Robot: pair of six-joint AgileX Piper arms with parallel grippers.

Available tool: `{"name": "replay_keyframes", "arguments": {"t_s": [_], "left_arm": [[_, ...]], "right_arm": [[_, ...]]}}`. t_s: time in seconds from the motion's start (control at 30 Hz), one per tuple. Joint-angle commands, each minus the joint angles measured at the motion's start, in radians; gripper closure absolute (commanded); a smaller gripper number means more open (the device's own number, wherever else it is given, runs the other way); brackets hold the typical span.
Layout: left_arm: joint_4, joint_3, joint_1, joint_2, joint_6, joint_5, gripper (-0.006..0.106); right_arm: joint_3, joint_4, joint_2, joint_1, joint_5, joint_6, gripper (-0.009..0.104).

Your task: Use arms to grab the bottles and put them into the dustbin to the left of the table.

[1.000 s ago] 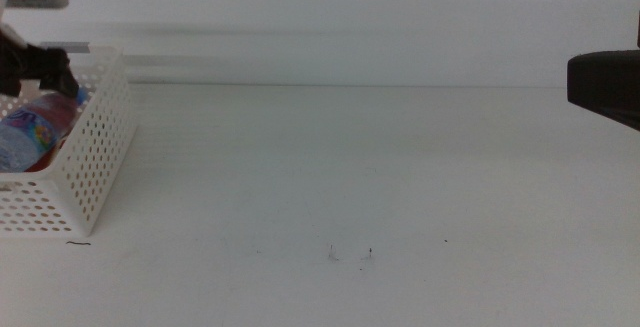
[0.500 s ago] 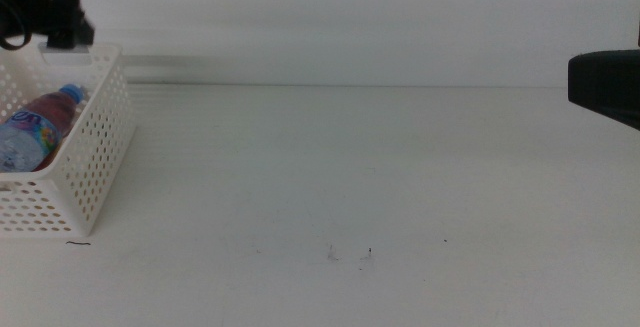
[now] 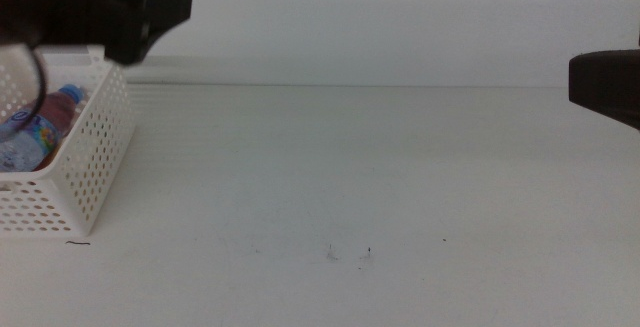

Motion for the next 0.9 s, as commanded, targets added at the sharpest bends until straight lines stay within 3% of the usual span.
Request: {"name": "replay_keyframes", "arguments": {"t_s": [0.0, 0.3, 0.8, 0.87], "left_arm": [[-0.011, 0.059, -0.046, -0.085, -0.013, -0.064, 0.007], [-0.006, 0.104, -0.052, -0.213, -0.033, -0.083, 0.007], [-0.026, 0.104, -0.052, -0.213, -0.025, -0.094, 0.007], [-0.034, 0.120, -0.048, -0.233, -0.025, -0.141, 0.007]], "right_arm": [[-0.006, -0.004, -0.001, -0.007, -0.008, -0.003, 0.007], [-0.006, -0.004, -0.001, -0.007, -0.008, -0.003, 0.007], [-0.006, -0.004, -0.001, -0.007, -0.008, -0.003, 0.007], [0.082, -0.004, -0.005, -0.007, -0.134, -0.003, 0.007]]}}
